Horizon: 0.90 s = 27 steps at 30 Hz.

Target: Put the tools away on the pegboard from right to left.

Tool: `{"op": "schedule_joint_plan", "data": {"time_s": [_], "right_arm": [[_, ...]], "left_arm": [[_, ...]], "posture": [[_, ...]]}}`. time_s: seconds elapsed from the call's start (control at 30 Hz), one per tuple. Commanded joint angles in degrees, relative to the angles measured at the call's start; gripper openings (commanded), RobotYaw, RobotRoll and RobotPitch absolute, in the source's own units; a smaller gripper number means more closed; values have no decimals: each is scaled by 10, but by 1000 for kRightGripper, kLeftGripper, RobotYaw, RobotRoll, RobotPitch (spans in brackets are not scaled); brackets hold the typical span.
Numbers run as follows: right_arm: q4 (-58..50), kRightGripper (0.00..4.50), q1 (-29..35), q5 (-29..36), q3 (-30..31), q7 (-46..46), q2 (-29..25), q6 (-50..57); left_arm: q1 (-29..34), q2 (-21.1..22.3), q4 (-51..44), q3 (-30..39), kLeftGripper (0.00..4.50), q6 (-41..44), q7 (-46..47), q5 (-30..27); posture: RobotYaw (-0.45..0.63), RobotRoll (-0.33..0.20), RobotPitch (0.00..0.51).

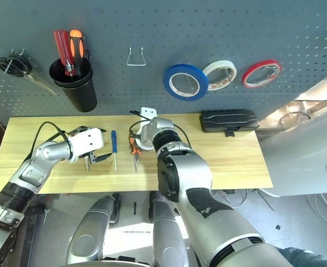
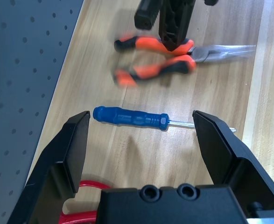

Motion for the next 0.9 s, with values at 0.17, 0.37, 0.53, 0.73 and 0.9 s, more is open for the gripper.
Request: {"op": "schedule_joint_plan", "data": {"time_s": [0.17, 0.37, 0.53, 0.73, 0.9], "right_arm": [[1, 223, 15, 1, -4, 14, -4, 31], [-35, 222, 6, -22, 46, 103, -30, 82], [-159, 205, 34, -38, 150, 234, -77, 176], [-479, 121, 168, -25, 302, 383, -185, 184], [-619, 23, 256, -37, 330, 444, -250, 48]], "left_arm": [[9, -11, 0, 8, 4500, 2, -2, -20], [14, -16, -6, 18, 4500, -1, 1, -32], [20, -20, -14, 25, 4500, 3, 5, -41], [24, -29, -22, 35, 4500, -1, 16, -57], [24, -51, -31, 59, 4500, -25, 35, -84]], "posture": [[251, 0, 305], [227, 0, 301], [209, 0, 301], [190, 0, 305], [172, 0, 307]]}}
